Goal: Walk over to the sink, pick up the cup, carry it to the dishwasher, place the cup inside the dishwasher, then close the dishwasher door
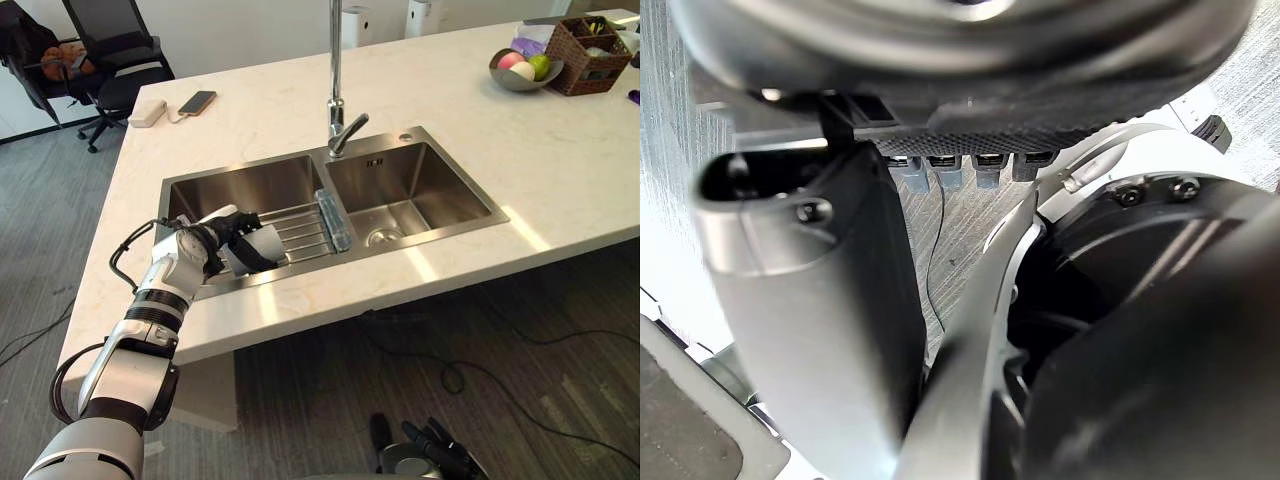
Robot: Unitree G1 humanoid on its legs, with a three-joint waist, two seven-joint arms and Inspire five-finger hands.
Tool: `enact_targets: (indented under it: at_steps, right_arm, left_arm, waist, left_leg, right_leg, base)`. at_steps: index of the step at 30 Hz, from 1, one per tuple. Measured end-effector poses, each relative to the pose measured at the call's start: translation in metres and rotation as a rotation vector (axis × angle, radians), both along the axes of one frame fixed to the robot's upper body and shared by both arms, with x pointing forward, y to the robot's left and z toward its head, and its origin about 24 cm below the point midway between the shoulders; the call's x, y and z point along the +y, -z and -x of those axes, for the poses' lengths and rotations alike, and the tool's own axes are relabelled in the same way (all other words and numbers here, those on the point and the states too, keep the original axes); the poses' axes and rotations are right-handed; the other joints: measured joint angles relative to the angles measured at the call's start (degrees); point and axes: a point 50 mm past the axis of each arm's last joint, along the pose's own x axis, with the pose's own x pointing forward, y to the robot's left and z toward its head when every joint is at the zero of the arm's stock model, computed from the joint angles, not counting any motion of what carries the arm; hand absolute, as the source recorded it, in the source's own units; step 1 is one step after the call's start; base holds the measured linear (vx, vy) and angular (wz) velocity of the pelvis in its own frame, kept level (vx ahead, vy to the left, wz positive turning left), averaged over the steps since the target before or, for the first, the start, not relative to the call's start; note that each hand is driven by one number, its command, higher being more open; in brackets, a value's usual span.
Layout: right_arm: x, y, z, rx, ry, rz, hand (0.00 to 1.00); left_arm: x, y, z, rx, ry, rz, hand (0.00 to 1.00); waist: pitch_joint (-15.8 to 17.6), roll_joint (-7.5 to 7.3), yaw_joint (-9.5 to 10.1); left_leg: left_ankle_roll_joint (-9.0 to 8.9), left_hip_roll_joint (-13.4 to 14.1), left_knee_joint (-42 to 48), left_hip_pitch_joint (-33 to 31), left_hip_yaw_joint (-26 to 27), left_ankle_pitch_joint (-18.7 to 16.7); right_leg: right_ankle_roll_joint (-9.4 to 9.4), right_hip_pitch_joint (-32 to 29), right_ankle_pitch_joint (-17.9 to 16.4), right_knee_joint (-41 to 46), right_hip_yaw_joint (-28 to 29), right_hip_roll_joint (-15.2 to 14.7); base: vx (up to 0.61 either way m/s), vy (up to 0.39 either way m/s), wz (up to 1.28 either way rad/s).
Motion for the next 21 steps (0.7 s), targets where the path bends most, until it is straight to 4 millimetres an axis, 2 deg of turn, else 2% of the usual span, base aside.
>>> enact_targets:
  at_steps: [5, 9, 14, 17, 20, 21]
  right_arm:
    - [-0.001, 0.000, -0.001, 0.001, 0.001, 0.005, 1.00]
    - [-0.002, 0.000, 0.000, 0.001, 0.003, 0.010, 1.00]
    - [-0.003, 0.000, 0.001, 0.001, 0.007, 0.023, 1.00]
    - [-0.003, 0.000, 0.002, 0.004, 0.015, 0.037, 1.00]
    - [-0.004, 0.000, 0.007, 0.009, 0.029, 0.059, 1.00]
    - [-0.004, 0.000, 0.008, 0.012, 0.033, 0.064, 1.00]
  left_arm:
    - [-0.002, 0.011, 0.004, -0.130, -0.040, 0.049, 0.00]
    - [-0.004, 0.003, 0.003, -0.253, -0.073, 0.099, 0.00]
    - [-0.015, -0.027, 0.001, -0.457, -0.080, 0.254, 0.00]
    - [-0.016, -0.054, 0.005, -0.602, -0.115, 0.449, 0.00]
    - [-0.016, -0.081, 0.019, -0.782, -0.157, 0.694, 0.00]
    - [-0.015, -0.085, 0.024, -0.821, -0.161, 0.711, 0.00]
  waist:
    - [0.1, 0.23, 0.04]
    - [0.1, 0.23, 0.32]
    - [0.1, 0.22, 1.15]
    - [0.1, 0.16, 1.63]
    - [0.1, 0.07, 2.95]
    - [0.0, 0.01, 3.28]
  left_leg:
    - [0.01, 0.1, 0.2, -0.1, -0.2, 0.0]
    - [0.03, 0.0, 0.2, -0.4, -0.6, 0.0]
    - [0.13, -0.1, 0.3, -0.7, -1.4, 0.1]
    - [0.25, -0.2, 0.4, -1.0, -2.0, 0.2]
    - [0.33, -0.2, 0.8, -1.2, -2.4, 0.2]
    - [0.36, -0.3, 0.9, -1.2, -2.7, 0.2]
  right_leg:
    - [-0.01, 0.0, 0.0, 0.0, -0.2, 0.0]
    - [0.00, 0.0, 0.0, 0.0, -0.5, -0.2]
    - [0.00, 0.1, 0.0, 0.0, -1.1, -0.6]
    - [0.01, 0.3, 0.0, 0.1, -1.5, -0.8]
    - [0.02, 0.5, 0.0, 0.3, -1.6, -1.0]
    - [0.02, 0.8, 0.1, 0.3, -1.8, -1.1]
  base:
    - [0.00, 0.000, 0.00]
    - [0.00, 0.000, 0.05]
    - [-0.01, -0.001, 0.08]
    - [-0.05, -0.003, 0.10]
    - [-0.05, -0.003, 0.06]
    - [-0.05, -0.003, 0.12]
